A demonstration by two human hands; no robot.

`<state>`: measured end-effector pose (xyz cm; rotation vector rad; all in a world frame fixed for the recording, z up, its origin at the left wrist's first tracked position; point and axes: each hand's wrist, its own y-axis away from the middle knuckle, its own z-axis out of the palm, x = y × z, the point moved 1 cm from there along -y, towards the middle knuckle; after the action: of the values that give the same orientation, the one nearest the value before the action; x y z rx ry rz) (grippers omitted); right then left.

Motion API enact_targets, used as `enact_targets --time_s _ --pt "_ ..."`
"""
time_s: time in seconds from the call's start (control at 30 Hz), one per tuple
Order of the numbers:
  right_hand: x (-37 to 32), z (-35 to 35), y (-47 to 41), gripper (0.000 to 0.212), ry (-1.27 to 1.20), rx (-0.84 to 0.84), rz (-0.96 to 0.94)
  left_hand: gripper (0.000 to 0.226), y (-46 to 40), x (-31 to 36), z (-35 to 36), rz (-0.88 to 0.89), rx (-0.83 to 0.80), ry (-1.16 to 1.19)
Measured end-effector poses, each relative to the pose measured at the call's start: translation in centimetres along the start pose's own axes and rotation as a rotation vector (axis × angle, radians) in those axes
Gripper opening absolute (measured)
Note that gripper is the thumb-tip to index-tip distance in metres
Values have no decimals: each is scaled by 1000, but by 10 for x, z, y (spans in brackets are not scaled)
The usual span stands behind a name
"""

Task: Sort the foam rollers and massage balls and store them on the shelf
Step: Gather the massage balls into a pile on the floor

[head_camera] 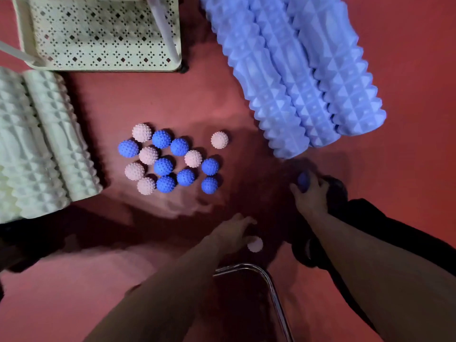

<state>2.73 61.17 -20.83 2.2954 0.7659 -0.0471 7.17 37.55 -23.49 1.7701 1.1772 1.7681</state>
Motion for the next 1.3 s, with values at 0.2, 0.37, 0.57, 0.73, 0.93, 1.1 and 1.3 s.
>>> enact_targets --time_s 0.2,0.37,0.57,0.73,0.93,1.1,1.3 --pt "-5 9 -23 52 -53 51 -17 59 -20 3 33 -22 -47 -34" --pt "-6 8 -28 41 -78 97 27 30 -14 10 39 -21 -52 9" --pt "-28 4 8 38 -119 18 -51 39 4 11 -11 12 118 96" --pt "-65 -7 58 37 -171 -21 -139 31 63 8 -78 -9 378 134" --pt "-113 -24 143 40 -237 -38 -293 48 172 -12 -124 -122 672 229" --pt "-145 -34 208 51 -218 -42 -448 52 264 -32 -140 -132 846 339" --pt "-166 -32 247 33 -176 -96 -509 48 317 -44 -141 -188 975 483"
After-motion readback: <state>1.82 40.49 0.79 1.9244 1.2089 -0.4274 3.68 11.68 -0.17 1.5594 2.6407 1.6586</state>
